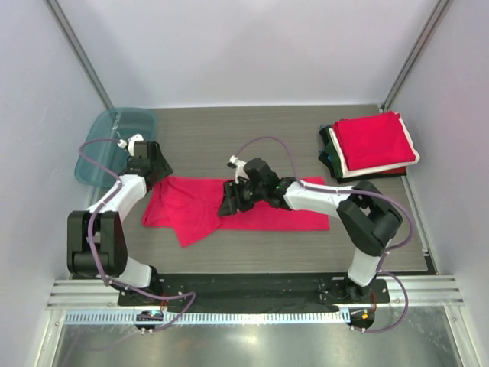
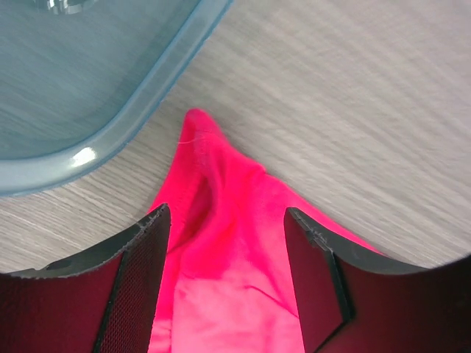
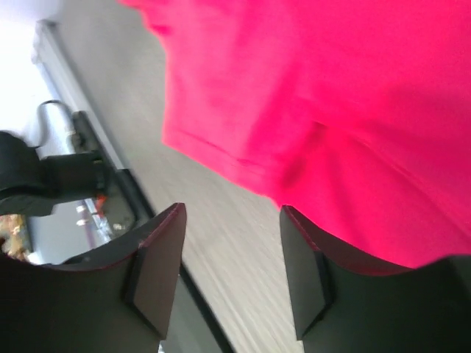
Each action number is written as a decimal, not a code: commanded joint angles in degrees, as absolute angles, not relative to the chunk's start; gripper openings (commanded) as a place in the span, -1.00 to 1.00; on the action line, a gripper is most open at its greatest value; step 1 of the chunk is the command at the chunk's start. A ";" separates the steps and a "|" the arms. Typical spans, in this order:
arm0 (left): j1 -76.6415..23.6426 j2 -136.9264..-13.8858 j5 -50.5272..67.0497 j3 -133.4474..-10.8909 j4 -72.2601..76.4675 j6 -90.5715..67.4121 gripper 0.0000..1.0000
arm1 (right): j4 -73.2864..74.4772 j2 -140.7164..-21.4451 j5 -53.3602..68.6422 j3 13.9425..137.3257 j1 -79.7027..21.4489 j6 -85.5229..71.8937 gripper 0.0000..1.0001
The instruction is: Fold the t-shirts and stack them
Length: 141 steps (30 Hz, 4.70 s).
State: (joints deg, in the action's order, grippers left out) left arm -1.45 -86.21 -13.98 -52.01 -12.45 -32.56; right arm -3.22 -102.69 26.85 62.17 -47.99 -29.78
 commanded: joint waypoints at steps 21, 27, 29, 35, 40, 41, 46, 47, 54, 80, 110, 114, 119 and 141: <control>-12.83 -63.98 -9.23 -31.91 -12.05 -57.46 0.05 | 24.61 -76.29 -18.90 45.27 -34.54 -37.44 -0.98; -12.83 -69.50 -13.18 -32.34 -13.01 -63.45 0.03 | 25.23 -77.87 -17.40 43.07 -33.40 -42.27 -0.98; -12.83 -71.62 -14.14 -33.74 -14.14 -64.16 0.02 | 25.22 -78.40 -18.02 42.19 -33.40 -43.59 -0.98; -12.92 -79.36 -16.43 -38.84 -17.75 -63.02 0.02 | 25.49 -82.79 -16.88 40.35 -33.49 -45.00 -0.98; -12.92 -84.88 -18.98 -41.39 -17.67 -62.58 0.00 | 25.49 -81.75 -16.44 37.36 -34.10 -45.70 -0.98; -12.92 -86.12 -18.81 -42.18 -17.32 -62.06 0.01 | 25.58 -81.65 -16.09 37.01 -34.45 -45.79 -0.98; -12.92 -95.43 -13.63 -50.42 -17.14 -59.24 -0.03 | 25.75 -80.77 -12.40 35.86 -38.66 -47.98 -0.98; -13.01 -98.76 -13.01 -51.67 -17.14 -58.89 -0.03 | 25.66 -80.68 -12.22 36.03 -42.33 -48.86 -0.98; -14.32 -114.93 -5.97 -70.90 -17.66 -52.48 -0.13 | 20.84 -93.73 -10.03 45.95 -62.63 -55.11 -0.98; -17.75 -125.01 11.25 -106.12 -7.40 -32.35 0.82 | 4.49 -86.56 5.26 59.32 -32.10 -35.16 -0.04; -22.85 -63.37 8.09 -39.20 -5.62 -39.81 0.79 | -12.92 -141.67 19.95 100.88 -13.98 -52.56 -0.03; -22.85 -64.07 7.47 -39.02 -5.80 -39.03 0.79 | -11.60 -147.64 20.91 109.84 -12.40 -55.27 -0.64; -22.85 -65.82 6.77 -37.80 -6.07 -38.41 0.78 | -5.38 -155.98 23.11 123.63 -9.49 -56.43 -0.92; -22.85 -67.85 6.32 -29.36 -3.51 -43.59 0.70 | 1.76 -113.14 16.91 75.22 -14.14 -35.15 0.29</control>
State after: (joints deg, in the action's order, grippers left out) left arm -23.11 -69.47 4.36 -30.13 -4.75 -42.11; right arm 0.97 -123.85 23.44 86.08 -11.20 -40.45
